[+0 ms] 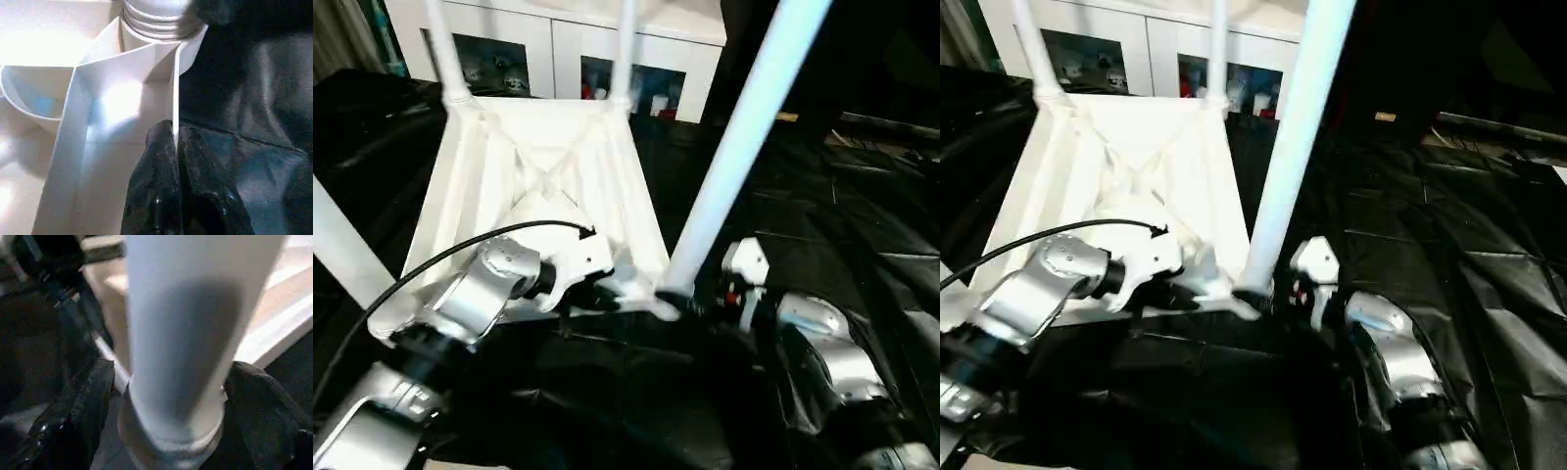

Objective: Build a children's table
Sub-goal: Rotate leg to tighten

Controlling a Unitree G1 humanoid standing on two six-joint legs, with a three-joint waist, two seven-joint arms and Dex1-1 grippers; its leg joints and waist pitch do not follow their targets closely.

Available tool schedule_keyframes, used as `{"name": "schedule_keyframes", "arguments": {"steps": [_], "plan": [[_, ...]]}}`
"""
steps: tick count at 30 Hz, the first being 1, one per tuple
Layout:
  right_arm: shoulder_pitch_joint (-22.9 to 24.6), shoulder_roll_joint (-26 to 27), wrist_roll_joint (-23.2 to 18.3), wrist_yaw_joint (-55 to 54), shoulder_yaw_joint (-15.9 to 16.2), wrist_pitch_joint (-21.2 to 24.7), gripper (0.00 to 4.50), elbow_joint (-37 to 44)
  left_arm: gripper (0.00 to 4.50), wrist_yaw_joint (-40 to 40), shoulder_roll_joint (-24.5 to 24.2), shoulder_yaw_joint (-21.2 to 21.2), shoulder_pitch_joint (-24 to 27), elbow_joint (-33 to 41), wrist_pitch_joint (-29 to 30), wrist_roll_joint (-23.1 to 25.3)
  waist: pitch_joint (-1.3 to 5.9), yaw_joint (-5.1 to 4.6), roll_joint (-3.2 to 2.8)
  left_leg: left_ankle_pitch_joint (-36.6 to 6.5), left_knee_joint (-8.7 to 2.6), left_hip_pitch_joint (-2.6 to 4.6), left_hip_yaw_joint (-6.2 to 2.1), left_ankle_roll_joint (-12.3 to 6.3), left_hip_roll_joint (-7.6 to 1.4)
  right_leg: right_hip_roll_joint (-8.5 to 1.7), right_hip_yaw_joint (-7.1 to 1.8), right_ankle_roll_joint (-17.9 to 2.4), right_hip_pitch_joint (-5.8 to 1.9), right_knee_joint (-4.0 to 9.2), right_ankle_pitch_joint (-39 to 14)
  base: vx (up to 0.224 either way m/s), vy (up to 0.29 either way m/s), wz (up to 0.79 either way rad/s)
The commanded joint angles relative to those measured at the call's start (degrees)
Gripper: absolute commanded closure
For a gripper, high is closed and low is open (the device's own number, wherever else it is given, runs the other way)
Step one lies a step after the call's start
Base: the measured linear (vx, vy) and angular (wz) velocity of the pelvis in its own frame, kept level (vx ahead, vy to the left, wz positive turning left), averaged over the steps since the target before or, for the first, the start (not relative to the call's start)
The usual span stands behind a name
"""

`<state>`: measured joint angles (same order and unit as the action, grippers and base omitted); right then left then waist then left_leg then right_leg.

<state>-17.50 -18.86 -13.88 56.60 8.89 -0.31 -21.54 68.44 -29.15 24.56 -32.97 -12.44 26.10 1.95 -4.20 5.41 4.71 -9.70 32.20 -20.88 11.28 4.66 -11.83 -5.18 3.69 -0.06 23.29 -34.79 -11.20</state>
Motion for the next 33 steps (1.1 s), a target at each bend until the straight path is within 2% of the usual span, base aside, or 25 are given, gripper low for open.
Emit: {"name": "schedule_keyframes", "arguments": {"steps": [1,5,7,9,11,14,15,17,19,21,22,23,24,25,26,27,28,29,30,32,33], "plan": [[0.3,-0.6,0.1,1.1,0.3,0.4,1.02,0.6,4.5,1.8,-0.1,3.1,2.1,-0.2,2.1,0.5,2.98,0.07,-0.56,-11.3,-3.7,0.52,-0.65,-2.44,-1.69,-2.86,-2.64,-12.8,-2.63,3.68,-7.8,0.0,0.0,0.0],[0.1,-0.1,-0.4,1.1,-0.2,0.7,1.22,0.6,4.5,1.8,0.0,3.0,2.1,0.2,2.3,0.3,3.01,0.04,-0.64,-11.3,-3.67,0.58,-0.66,-2.15,-1.65,-2.87,-2.66,-12.7,-2.65,3.72,-8.2,0.0,0.0,0.0],[0.0,0.1,-0.7,1.0,-0.4,0.9,1.56,0.6,4.5,1.7,0.1,2.9,2.1,0.1,2.4,0.2,3.0,0.03,-0.76,-11.3,-3.66,0.64,-0.67,-2.14,-1.65,-2.81,-2.65,-12.9,-2.61,3.69,-7.8,0.0,0.0,0.0],[0.2,0.2,-1.2,1.2,-0.5,1.3,1.59,1.2,4.5,1.9,-0.1,3.0,2.3,0.6,2.8,0.0,3.01,0.01,-0.79,-11.0,-3.64,0.62,-0.68,-2.17,-1.65,-2.8,-2.63,-13.1,-2.66,3.59,-7.0,0.0,0.0,0.0],[0.3,0.2,-1.4,1.4,-0.5,1.4,1.86,1.5,4.5,2.1,-0.3,3.0,2.5,0.9,3.0,-0.1,3.04,-0.01,-0.71,-10.6,-3.57,0.58,-0.66,-2.36,-1.59,-2.73,-2.61,-13.3,-2.73,3.48,-6.2,0.0,0.0,0.0],[0.7,0.2,-1.6,1.8,-0.4,1.8,1.96,1.6,4.5,2.3,-0.4,3.2,2.8,1.2,3.2,-0.1,3.09,0.03,-0.71,-10.5,-3.52,0.61,-0.64,-2.54,-1.58,-2.77,-2.62,-13.4,-2.79,3.48,-6.0,0.0,0.0,0.0],[0.8,0.4,-1.3,0.9,-0.6,1.7,1.98,0.7,4.5,2.2,-0.2,3.2,3.0,1.3,3.5,-0.2,3.17,0.05,-0.99,-10.5,-3.54,0.69,-0.68,-2.4,-1.65,-2.78,-2.61,-13.6,-2.78,3.44,-5.9,0.0,0.0,0.0],[0.8,0.7,-0.9,-0.1,-0.8,1.8,1.99,-0.1,4.5,2.0,0.0,3.2,3.2,1.4,3.8,-0.3,3.2,0.02,-0.93,-10.4,-3.5,0.64,-0.66,-2.25,-1.6,-2.77,-2.6,-13.7,-2.83,3.39,-5.5,0.0,0.0,0.0],[-0.9,2.9,2.8,-9.6,-2.6,0.0,2.0,-5.7,4.5,-2.1,3.6,2.1,2.4,-1.7,4.4,-0.2,2.93,-0.26,-0.96,-11.0,-3.58,0.53,-0.56,-1.66,-1.52,-2.76,-2.59,-13.9,-2.56,3.58,-6.3,0.0,0.0,0.0],[-1.7,4.3,4.0,-14.6,-3.5,-0.4,2.01,-8.1,4.5,-6.4,6.6,0.9,1.3,-4.8,4.4,0.4,2.52,-0.56,-0.69,-15.1,-4.01,0.59,-0.8,-0.07,-1.46,-2.97,-2.56,-12.3,-2.59,4.41,-14.0,0.0,0.0,0.0],[-1.9,4.6,4.2,-15.7,-3.7,-0.4,2.01,-8.6,4.5,-7.5,7.3,0.5,1.0,-5.5,4.4,0.5,2.38,-0.57,-0.74,-18.0,-4.03,0.98,-0.9,0.65,-1.38,-3.18,-2.6,-10.5,-2.26,5.11,-20.4,0.0,0.0,0.0],[-2.1,5.3,4.4,-17.2,-4.0,-0.5,2.01,-9.2,4.5,-9.1,8.5,0.0,0.4,-6.8,4.5,0.6,2.42,-0.57,-0.6,-19.5,-4.09,1.15,-1.2,0.74,-1.5,-3.34,-2.6,-9.1,-2.23,5.45,-23.9,0.0,0.0,0.0],[-2.5,6.8,4.7,-20.7,-4.7,-0.3,2.01,-10.4,4.5,-12.8,10.8,-1.0,-0.8,-9.5,4.4,0.9,2.34,-0.62,-0.59,-19.8,-4.15,1.03,-1.19,0.67,-1.48,-3.27,-2.63,-8.5,-2.12,5.55,-24.7,0.0,0.0,0.0],[-2.8,7.9,4.9,-23.3,-5.1,0.0,2.01,-11.0,4.5,-15.4,12.4,-1.8,-1.6,-11.3,4.4,1.0,2.21,-0.64,-0.34,-20.4,-4.1,1.23,-1.13,0.74,-1.33,-3.21,-2.62,-7.5,-1.69,5.91,-27.0,0.0,0.0,0.0],[-3.2,9.3,5.0,-26.6,-5.7,0.4,2.01,-12.0,4.5,-17.6,13.9,-2.7,-2.6,-13.0,4.7,1.0,2.33,-0.58,-0.2,-20.6,-4.08,1.42,-1.22,0.83,-1.41,-3.39,-2.64,-7.0,-1.6,6.16,-28.2,0.0,0.0,0.0],[-3.5,10.4,5.0,-29.0,-6.2,0.7,2.01,-12.6,4.5,-19.2,14.9,-3.2,-3.3,-14.1,4.7,1.1,2.37,-0.44,-0.28,-20.3,-4.08,1.31,-1.33,0.79,-1.32,-3.42,-2.58,-6.7,-1.67,6.12,-28.2,0.0,0.0,0.0],[-3.5,10.6,5.0,-29.4,-6.3,0.7,2.01,-12.8,4.5,-19.5,15.1,-3.3,-3.4,-14.4,4.7,1.2,2.36,-0.49,-0.06,-20.0,-4.22,1.2,-1.41,0.61,-1.39,-3.37,-2.49,-6.3,-1.65,6.09,-28.2,0.0,0.0,0.0],[-4.7,13.3,5.2,-34.9,-7.6,0.3,2.01,-15.1,4.5,-23.4,17.6,-4.7,-5.2,-17.8,4.0,2.0,2.32,-0.66,0.2,-19.8,-4.21,1.01,-1.24,0.34,-1.31,-3.19,-2.55,-5.9,-1.48,6.14,-27.8,0.0,0.0,0.0],[-4.7,13.3,5.2,-34.9,-7.6,0.3,2.01,-15.1,4.5,-23.4,17.6,-4.7,-5.2,-17.8,4.0,2.0,2.37,-0.62,0.06,-19.8,-4.2,1.12,-1.32,0.47,-1.3,-3.22,-2.52,-5.7,-1.46,6.09,-27.8,0.0,0.0,0.0],[-7.6,17.6,7.3,-45.4,-8.2,0.2,2.01,-18.9,4.5,-27.9,20.4,-4.7,-7.8,-23.1,1.6,3.7,2.44,-0.65,-0.21,-19.3,-4.34,0.94,-1.38,0.84,-1.26,-3.14,-2.55,-5.4,-1.4,6.04,-26.3,0.0,0.0,0.0],[-7.7,17.8,7.5,-46.0,-8.2,0.2,2.01,-19.1,4.5,-28.0,20.5,-4.6,-7.9,-23.4,1.5,3.8,2.46,-0.7,-0.17,-20.0,-4.37,1.16,-1.41,1.28,-1.3,-3.09,-2.49,-5.2,-1.3,5.97,-26.2,0.0,0.0,0.0]]}}
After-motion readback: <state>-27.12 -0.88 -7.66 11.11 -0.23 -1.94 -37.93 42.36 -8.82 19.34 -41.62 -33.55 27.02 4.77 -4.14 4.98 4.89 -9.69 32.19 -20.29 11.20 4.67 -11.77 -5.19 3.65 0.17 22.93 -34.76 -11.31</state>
